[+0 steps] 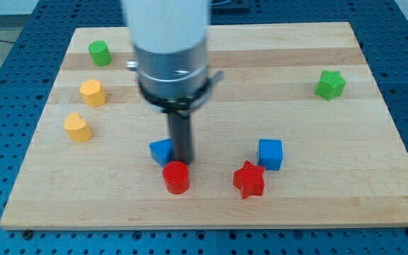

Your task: Separate the blue cube from the red star

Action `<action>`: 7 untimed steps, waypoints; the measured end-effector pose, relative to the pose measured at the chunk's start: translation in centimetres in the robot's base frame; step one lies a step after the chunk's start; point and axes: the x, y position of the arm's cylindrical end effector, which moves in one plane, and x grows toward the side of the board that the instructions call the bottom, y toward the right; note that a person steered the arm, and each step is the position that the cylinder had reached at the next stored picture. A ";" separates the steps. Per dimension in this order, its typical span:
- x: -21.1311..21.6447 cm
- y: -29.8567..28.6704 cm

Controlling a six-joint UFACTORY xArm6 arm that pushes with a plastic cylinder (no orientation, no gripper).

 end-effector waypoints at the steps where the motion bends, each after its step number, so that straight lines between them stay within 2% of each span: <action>1: 0.0 -3.6; 2: 0.8 -5.6; 3: 5.6 -4.9; 4: 7.4 3.5; 6: 6.7 9.2; 7: 5.6 14.8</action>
